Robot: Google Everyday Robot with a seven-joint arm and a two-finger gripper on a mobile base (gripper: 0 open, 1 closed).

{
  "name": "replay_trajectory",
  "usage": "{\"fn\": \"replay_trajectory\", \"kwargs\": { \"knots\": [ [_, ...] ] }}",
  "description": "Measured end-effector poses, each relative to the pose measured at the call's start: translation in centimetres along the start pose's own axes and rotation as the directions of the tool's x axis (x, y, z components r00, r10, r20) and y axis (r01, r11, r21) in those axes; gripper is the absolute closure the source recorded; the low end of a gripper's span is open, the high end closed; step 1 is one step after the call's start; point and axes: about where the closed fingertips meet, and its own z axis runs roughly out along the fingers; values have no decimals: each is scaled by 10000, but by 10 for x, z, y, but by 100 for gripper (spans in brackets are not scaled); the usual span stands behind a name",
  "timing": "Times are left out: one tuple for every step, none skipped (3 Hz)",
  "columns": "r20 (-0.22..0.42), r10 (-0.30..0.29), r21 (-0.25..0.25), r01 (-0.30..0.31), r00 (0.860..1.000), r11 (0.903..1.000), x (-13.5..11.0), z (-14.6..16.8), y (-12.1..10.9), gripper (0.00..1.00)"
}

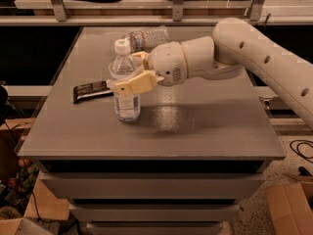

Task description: Knock blue plastic bottle over

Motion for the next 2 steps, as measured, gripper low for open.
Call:
{"fn": "replay_trajectory", "kwargs": {
  "knots": [
    [-1116,-282,153,301,9933,9994,7,-15,-2,100],
    [-2419,-384,472,513,9695,9976,20,-38,-10,100]
  ]
}}
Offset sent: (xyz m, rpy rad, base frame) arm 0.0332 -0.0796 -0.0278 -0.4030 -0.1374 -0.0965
